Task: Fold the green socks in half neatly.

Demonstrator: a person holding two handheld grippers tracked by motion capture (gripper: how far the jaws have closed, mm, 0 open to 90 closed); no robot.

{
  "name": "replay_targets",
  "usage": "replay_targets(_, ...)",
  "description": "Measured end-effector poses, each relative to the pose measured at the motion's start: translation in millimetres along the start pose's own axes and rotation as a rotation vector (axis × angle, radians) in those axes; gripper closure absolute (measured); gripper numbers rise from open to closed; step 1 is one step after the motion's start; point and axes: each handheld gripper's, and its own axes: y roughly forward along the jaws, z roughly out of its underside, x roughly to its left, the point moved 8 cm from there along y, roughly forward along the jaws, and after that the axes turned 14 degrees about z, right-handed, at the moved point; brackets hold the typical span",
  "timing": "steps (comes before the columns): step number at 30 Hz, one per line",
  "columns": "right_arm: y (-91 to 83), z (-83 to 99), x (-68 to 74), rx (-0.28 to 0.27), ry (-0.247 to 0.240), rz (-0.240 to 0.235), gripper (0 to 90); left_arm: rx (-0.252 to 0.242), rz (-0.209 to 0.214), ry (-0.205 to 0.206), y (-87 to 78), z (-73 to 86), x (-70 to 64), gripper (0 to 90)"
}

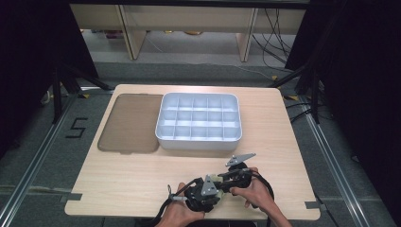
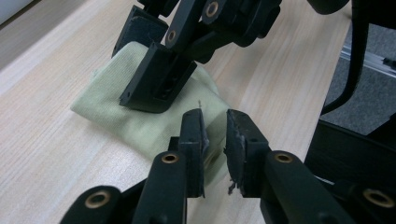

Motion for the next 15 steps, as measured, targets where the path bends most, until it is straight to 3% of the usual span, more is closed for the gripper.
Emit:
replay_targets(1, 0.0, 0.0, 0.0, 0.0, 0.0, 0.0, 54.5, -0.025, 0.002, -0.031, 1.4, -0.6, -1.0, 75.3)
replay_targets(2, 0.2, 0.0, 0.3, -0.001, 0.0, -0.001, 55.1, -0.041, 0.025, -0.038, -1.4, -1.4, -2.1, 70.8)
replay_targets(7, 0.2, 0.0, 0.4, -0.003, 0.002, -0.006, 55.6, -0.083, 0.04, -0.069, -11.7, 1.0, -2.2, 66.2)
replay_targets(8, 0.2, 0.0, 0.4, -0.002, 0.003, -0.005, 55.7, -0.106, 0.014, -0.079, -20.6, 4.2, 1.1, 64.8)
replay_targets(9, 0.2, 0.0, 0.4, -0.002, 0.003, -0.005, 55.7, -0.106, 0.014, -0.079, -20.6, 4.2, 1.1, 63.6)
replay_targets(10, 0.2, 0.0, 0.5, -0.001, 0.003, -0.004, 55.7, -0.144, 0.007, -0.11, -32.0, 7.7, 2.4, 62.5)
replay_targets(12, 0.4, 0.0, 0.5, -0.001, 0.003, -0.004, 55.8, -0.143, -0.006, -0.097, -39.0, 10.2, 5.5, 59.9)
replay_targets(14, 0.7, 0.0, 0.7, -0.002, 0.001, -0.005, 55.8, -0.168, -0.035, -0.128, -55.4, 19.4, 12.6, 56.3)
replay_targets(15, 0.7, 0.0, 0.7, -0.002, 0.001, -0.005, 55.8, -0.168, -0.035, -0.128, -55.4, 19.4, 12.6, 53.9)
